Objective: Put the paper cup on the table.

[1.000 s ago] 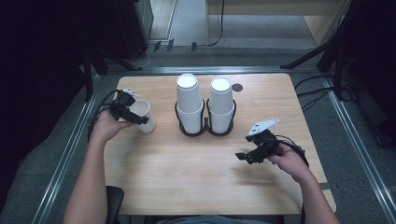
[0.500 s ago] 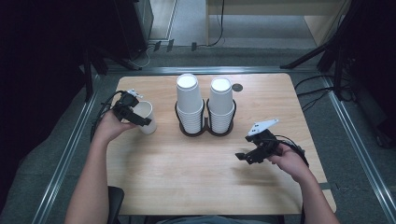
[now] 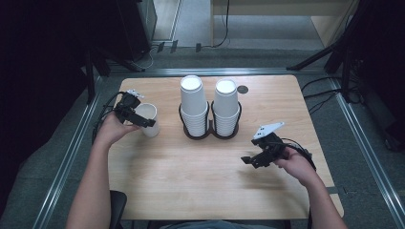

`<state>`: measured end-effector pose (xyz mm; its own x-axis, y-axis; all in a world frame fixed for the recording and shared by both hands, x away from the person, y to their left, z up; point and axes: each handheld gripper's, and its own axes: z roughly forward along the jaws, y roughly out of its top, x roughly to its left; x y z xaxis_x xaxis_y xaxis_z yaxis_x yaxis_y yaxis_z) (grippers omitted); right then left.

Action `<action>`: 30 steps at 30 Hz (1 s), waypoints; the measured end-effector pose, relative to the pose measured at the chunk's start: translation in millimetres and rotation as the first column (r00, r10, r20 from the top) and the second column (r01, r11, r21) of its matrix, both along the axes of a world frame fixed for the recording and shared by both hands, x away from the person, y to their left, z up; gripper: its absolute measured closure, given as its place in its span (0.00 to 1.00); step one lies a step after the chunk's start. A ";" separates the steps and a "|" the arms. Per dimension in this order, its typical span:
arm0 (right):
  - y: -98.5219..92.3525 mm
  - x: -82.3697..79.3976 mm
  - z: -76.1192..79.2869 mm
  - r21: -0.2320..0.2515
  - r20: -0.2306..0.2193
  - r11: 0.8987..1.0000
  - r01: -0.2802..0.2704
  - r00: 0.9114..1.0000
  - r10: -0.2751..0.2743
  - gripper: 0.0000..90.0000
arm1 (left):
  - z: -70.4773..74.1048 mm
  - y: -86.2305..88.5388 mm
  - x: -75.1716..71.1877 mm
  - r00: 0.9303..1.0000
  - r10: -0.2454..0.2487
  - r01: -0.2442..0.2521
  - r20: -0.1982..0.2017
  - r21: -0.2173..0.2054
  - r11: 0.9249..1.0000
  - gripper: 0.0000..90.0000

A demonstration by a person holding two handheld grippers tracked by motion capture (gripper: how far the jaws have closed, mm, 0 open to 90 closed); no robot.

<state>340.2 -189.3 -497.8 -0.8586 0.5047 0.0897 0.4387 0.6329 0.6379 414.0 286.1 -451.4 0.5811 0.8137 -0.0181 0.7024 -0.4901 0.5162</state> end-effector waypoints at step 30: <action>-0.7 -1.2 3.4 -0.014 0.021 1.000 -0.019 1.000 0.019 0.18 | 43.1 6.0 -20.5 0.997 0.037 -0.030 0.063 -0.118 0.993 0.00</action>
<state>339.1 -190.0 -494.4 -0.8698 0.4891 0.0648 0.4130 0.6501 0.6378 393.5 292.1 -408.3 0.5564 0.8273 -0.0772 0.6806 -0.4006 0.6134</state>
